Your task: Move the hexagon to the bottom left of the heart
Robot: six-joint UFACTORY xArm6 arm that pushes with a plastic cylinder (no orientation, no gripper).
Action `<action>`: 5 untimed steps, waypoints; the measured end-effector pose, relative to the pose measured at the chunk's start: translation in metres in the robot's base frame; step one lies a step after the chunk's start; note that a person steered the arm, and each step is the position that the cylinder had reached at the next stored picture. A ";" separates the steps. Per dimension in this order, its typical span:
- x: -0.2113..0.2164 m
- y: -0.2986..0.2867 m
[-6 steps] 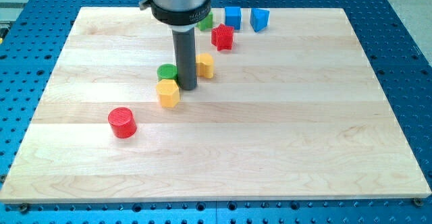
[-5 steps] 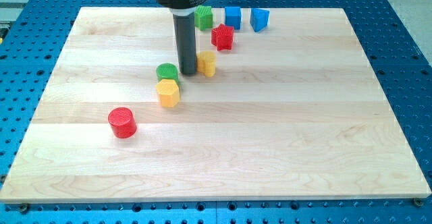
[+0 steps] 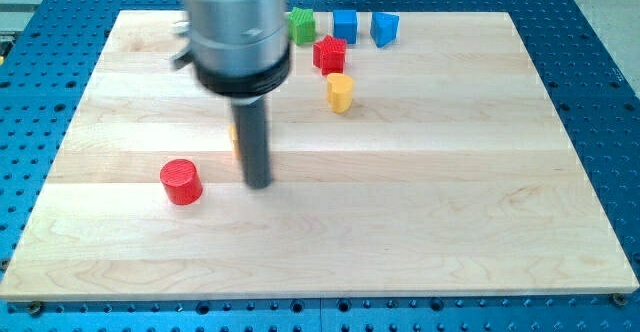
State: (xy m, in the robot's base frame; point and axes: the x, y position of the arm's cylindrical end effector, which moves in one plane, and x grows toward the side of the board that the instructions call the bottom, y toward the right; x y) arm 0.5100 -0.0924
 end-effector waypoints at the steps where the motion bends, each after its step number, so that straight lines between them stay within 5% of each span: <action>1: -0.024 -0.043; 4: -0.049 0.075; 5: -0.035 0.060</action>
